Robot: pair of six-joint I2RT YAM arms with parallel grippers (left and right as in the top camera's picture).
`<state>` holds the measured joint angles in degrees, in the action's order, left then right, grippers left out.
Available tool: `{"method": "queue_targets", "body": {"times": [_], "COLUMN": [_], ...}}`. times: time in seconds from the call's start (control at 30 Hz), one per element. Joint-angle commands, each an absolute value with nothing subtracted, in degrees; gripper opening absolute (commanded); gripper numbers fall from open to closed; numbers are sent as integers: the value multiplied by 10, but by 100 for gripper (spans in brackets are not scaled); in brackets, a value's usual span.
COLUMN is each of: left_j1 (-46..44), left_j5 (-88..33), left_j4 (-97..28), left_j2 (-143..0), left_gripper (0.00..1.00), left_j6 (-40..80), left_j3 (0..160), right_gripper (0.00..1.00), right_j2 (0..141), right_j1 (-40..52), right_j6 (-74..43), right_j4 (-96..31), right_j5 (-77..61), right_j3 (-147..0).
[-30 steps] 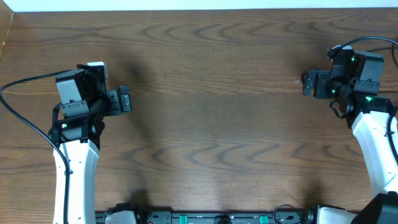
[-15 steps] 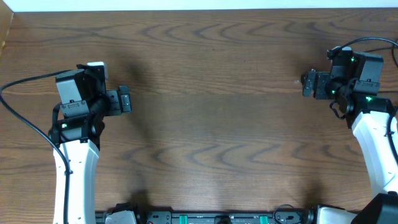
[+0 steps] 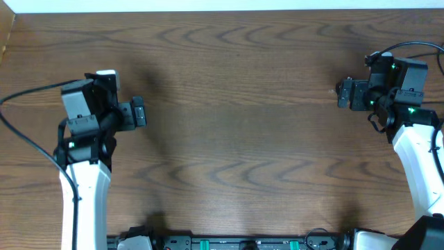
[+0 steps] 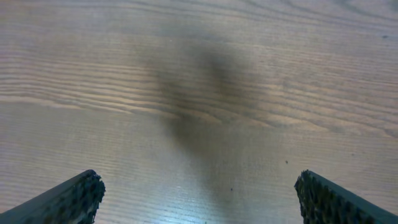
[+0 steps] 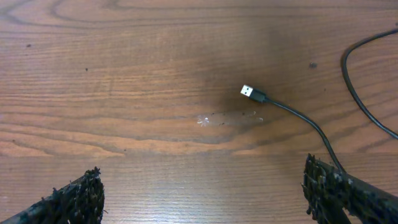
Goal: Untangle cables
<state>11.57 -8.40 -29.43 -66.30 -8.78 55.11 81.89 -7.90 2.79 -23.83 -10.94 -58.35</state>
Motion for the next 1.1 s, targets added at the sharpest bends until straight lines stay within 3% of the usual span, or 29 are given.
{"method": "queue_targets", "body": {"times": [0.0,0.3,0.8,1.07], "left_j1": [118,73,39,39], "left_j5": [-79,-79,-161,-159], "left_j4": [-295,-218,303,315], "left_j2": [-610,-487,-251,-172], "left_gripper": [98,98,98,98], "left_j6": [-83,-83,-118,-119], "left_j3": [516,415,114,48], "right_gripper": [99,99,99,99], "right_j2": [810,810,810,810], "right_j1": [-76,-76,-76,-76], "right_j6": [33,33,33,33], "right_j4": [-239,-239,-239,-239], "right_j5": [-111,-111,-111,-111], "right_j3": [-588,-588,-588,-588]}}
